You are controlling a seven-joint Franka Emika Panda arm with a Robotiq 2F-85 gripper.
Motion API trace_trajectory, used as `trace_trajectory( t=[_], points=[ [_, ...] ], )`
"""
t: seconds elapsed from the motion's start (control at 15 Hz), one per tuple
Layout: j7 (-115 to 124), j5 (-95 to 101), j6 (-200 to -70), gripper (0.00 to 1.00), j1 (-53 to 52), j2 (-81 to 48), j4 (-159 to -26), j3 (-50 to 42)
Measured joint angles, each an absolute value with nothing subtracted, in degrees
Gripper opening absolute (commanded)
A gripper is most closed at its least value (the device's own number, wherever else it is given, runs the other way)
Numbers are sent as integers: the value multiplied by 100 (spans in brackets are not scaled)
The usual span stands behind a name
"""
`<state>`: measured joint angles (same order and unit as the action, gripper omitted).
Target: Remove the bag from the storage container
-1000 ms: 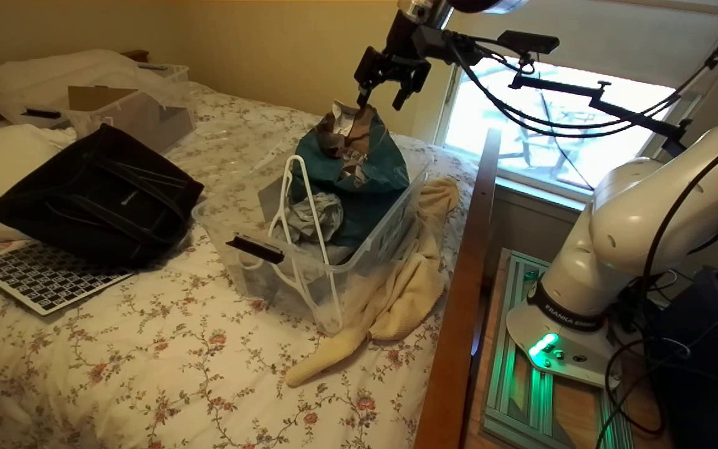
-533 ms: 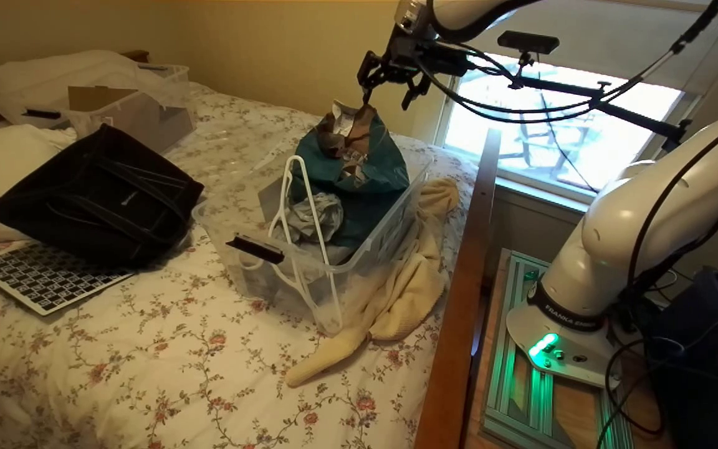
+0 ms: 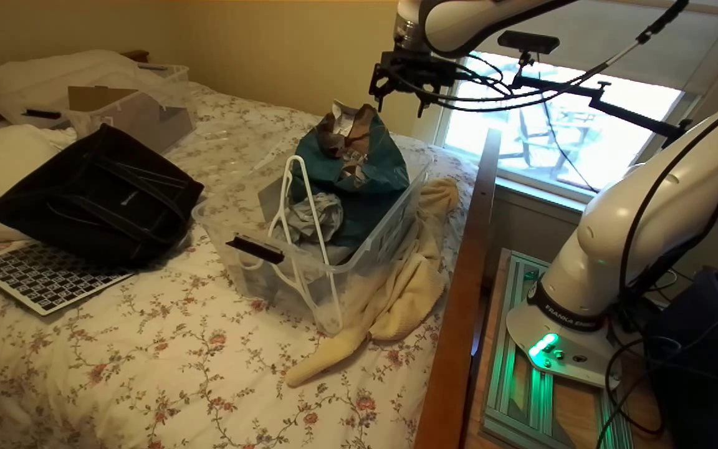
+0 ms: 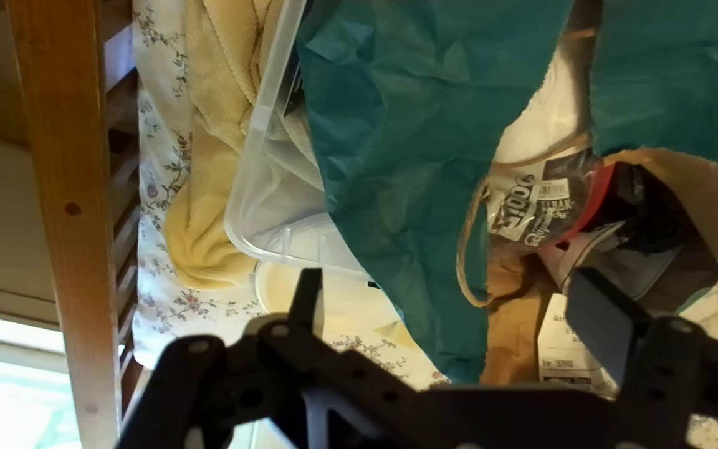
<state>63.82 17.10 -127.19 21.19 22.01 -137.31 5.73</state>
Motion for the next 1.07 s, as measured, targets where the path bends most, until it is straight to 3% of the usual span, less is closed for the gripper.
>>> trace_trajectory(
  t=[1.07],
  points=[
    [6077,1673,-13042,100,1478,1650,-13428,-62]
  ],
)
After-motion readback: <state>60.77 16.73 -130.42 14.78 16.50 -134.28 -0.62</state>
